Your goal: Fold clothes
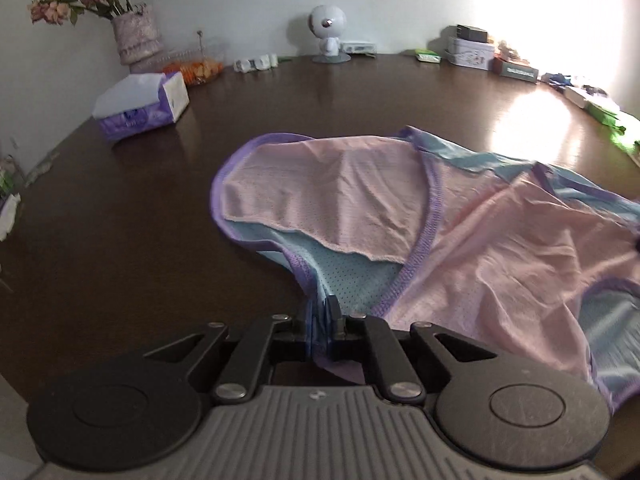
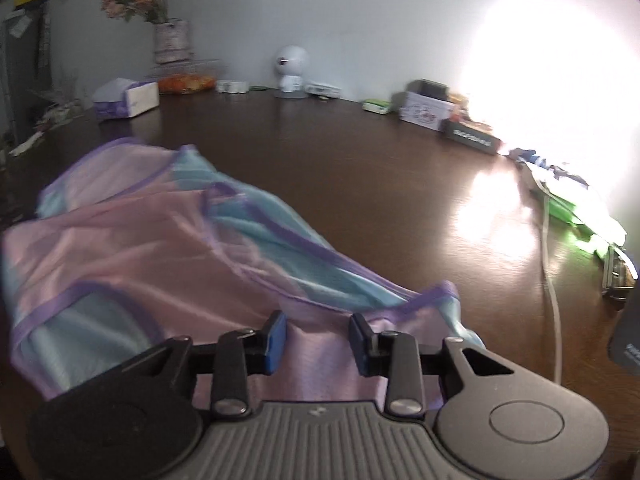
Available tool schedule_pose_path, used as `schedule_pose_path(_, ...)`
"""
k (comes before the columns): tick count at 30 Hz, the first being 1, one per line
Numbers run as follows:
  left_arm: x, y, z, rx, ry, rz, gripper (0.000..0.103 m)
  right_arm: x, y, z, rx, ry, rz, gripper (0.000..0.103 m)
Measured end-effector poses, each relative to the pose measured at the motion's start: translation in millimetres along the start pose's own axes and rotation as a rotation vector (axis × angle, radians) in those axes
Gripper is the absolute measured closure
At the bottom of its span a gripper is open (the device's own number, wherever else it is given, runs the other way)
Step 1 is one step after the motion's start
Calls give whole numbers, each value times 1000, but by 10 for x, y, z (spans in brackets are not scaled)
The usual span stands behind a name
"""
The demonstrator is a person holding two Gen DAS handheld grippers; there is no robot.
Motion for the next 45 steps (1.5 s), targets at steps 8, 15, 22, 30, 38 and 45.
schedule_pose_path(8, -90, 595, 326, -139, -115, 18, 65, -366, 284, -30, 41, -36, 139, 69)
schedule_pose_path(15, 631, 840, 1035, -94, -151, -17, 49, -376, 296, 49, 51, -4, 89, 67)
schedule_pose_path(22, 1256, 1330, 992, -258, -91, -70, 46, 550, 1064, 1174, 35, -46, 372, 66)
schedule_pose_path(30, 1204, 1101, 918, -136, -109, -115, 101, 1785, 1729, 1425, -59, 150, 435, 79)
schedule_pose_path(38, 990, 1261, 975, -221, -195, -24, 101, 1318, 1474, 1562, -81, -138, 280, 102)
schedule_pose_path(45, 1160, 1287, 957, -173, -139, 78, 78, 1472, 1400, 1434, 2, -99, 255, 88)
Point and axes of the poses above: each gripper's, at about its wrist camera, not at the fingertips, and x roughly the way its jaws point, y to its left, z to its top, the point moved 9 cm from there along x, roughly the way its jaws point, and after that the axes turned 11 degrees about -y, right-handed, at the moved point
